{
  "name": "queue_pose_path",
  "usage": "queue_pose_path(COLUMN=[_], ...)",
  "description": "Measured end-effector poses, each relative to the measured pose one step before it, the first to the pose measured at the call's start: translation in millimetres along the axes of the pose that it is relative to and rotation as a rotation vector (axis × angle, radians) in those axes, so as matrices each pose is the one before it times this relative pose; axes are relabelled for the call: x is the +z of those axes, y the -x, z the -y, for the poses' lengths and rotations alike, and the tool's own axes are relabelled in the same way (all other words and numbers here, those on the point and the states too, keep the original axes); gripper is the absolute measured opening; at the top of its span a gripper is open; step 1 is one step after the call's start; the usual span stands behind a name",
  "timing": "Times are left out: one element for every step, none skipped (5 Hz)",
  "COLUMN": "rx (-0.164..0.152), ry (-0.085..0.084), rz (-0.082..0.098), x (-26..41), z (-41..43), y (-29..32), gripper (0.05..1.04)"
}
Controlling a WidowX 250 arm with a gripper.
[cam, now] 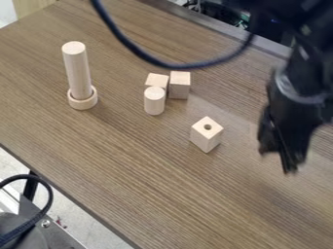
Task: Put the stick in the cube with a hole
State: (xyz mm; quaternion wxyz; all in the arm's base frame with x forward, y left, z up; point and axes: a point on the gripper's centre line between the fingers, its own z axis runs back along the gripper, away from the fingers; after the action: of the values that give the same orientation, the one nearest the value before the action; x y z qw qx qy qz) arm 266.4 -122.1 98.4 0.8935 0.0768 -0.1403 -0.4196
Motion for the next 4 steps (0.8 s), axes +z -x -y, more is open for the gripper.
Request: queue_pose_path(rx=[0.0550,0.0156,0.0150,0.0220], ry=[-0.0217,-0.0070,-0.0061,-0.0042], rz=[-0.0072,-0.0151,-0.0091,-0.0114], x=[3.24,-1.66,-1.44,-2.21], z=[-20.92,-11.58,-8.47,-7.28], y=[8.05,6.74,4.96,5.90], gripper=[0.105,0.105,0.105,0.105])
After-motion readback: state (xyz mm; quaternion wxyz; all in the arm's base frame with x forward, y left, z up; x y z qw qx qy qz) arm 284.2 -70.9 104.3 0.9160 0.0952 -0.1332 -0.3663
